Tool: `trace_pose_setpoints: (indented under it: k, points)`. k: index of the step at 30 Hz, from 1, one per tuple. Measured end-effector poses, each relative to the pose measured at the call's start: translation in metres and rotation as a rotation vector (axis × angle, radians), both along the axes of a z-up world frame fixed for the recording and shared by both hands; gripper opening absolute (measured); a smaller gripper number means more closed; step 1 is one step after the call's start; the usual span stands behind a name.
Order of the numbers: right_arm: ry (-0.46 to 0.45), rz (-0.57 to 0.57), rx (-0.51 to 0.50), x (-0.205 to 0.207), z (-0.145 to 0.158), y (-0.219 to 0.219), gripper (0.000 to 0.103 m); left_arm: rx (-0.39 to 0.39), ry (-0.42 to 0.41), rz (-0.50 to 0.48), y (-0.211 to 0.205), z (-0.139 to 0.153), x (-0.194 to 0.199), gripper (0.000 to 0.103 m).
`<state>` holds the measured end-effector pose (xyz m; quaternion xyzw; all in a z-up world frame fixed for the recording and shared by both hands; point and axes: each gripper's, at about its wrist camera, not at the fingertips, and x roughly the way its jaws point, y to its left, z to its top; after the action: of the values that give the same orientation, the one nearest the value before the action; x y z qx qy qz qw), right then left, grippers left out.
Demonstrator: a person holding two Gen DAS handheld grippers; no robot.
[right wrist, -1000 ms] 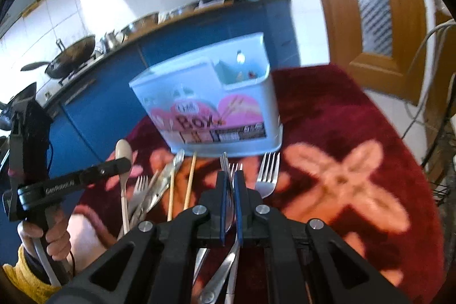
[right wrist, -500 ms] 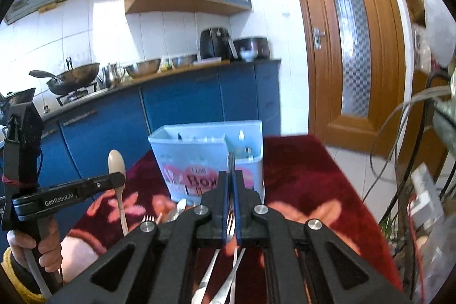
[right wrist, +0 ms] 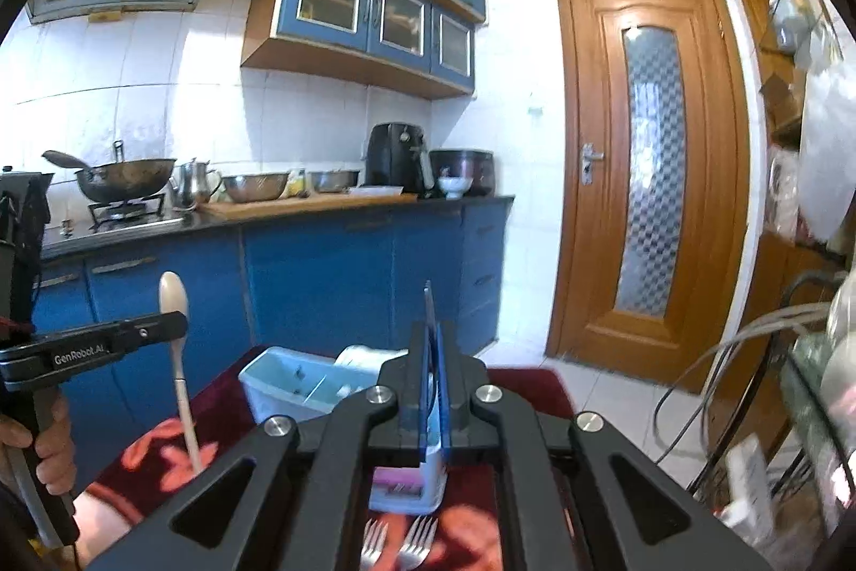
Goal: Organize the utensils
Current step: 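Lift both utensils over the blue caddy and open both tools to drop them in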
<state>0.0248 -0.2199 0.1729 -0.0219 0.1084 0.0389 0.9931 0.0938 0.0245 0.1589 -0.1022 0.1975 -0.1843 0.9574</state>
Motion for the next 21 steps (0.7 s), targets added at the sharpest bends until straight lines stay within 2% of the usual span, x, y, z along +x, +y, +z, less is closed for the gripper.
trace_pose_setpoints:
  k: [5, 11, 16, 21]
  points:
    - [-0.055, -0.061, -0.027, 0.025, 0.02, -0.008, 0.004, 0.013, -0.037, 0.054, -0.002, 0.022, 0.032, 0.002]
    - [-0.094, -0.108, -0.065, 0.058, 0.033, -0.012, 0.004, 0.021, -0.067, 0.082, -0.004, 0.033, 0.065, 0.002]
    - [-0.078, -0.117, -0.117, 0.086, 0.023, -0.005, 0.004, 0.055, -0.09, 0.104, -0.018, 0.031, 0.089, 0.002]
    - [-0.022, -0.089, -0.151, 0.106, -0.004, 0.007, 0.004, 0.116, -0.102, 0.121, -0.034, 0.014, 0.107, 0.002]
